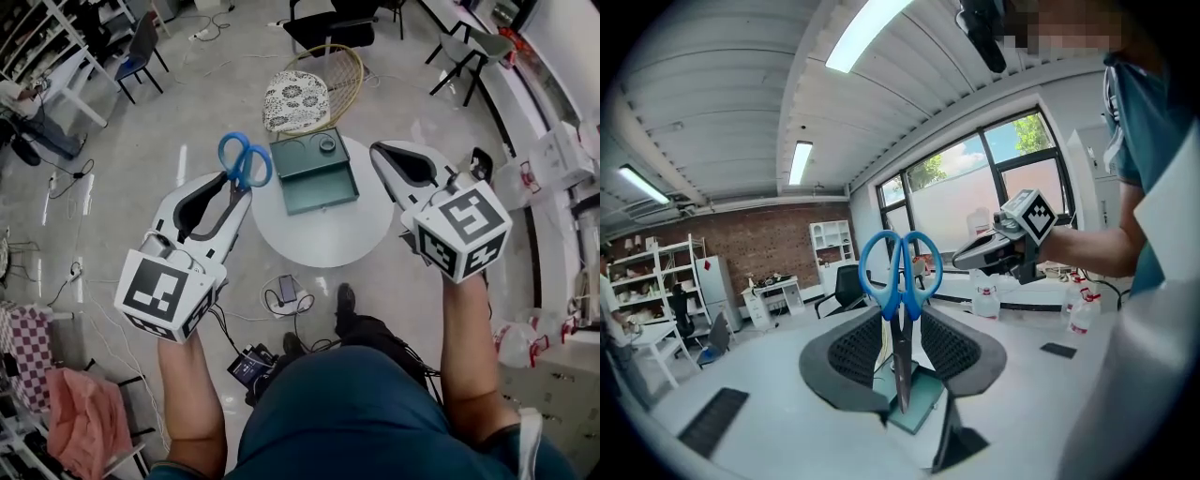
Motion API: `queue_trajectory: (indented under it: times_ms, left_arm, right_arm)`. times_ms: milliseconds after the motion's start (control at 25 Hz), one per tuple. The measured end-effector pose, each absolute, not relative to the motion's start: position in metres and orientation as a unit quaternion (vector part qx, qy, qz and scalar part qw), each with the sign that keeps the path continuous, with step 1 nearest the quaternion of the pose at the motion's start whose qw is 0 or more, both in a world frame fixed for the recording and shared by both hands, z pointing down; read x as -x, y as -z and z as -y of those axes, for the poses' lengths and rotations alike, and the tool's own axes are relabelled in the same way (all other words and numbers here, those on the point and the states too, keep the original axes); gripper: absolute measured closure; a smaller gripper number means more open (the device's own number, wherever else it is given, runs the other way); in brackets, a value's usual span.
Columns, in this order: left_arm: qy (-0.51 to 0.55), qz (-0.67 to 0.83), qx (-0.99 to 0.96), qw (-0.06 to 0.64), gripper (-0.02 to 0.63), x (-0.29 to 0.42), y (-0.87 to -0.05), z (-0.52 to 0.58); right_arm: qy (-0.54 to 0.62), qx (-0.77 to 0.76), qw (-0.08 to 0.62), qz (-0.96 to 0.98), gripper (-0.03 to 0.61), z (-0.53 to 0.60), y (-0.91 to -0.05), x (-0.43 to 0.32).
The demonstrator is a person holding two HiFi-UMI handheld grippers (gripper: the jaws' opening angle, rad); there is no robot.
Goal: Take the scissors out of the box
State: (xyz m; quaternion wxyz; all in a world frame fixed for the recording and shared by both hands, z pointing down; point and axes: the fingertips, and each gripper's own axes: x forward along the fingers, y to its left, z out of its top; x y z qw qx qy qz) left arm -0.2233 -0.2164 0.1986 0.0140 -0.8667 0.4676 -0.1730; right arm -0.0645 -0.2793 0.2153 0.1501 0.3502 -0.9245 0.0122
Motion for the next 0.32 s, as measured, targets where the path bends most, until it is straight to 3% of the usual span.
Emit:
queue_trajectory:
  times_ms: [320]
  left_arm:
    - [0.178, -0.466, 0.867, 0.012, 0.468, 0.205, -0.172, 0.213]
  right_arm:
    - [-0.014, -0.351, 0.150, 0.924, 0.541, 0.276, -0.188, 0.046]
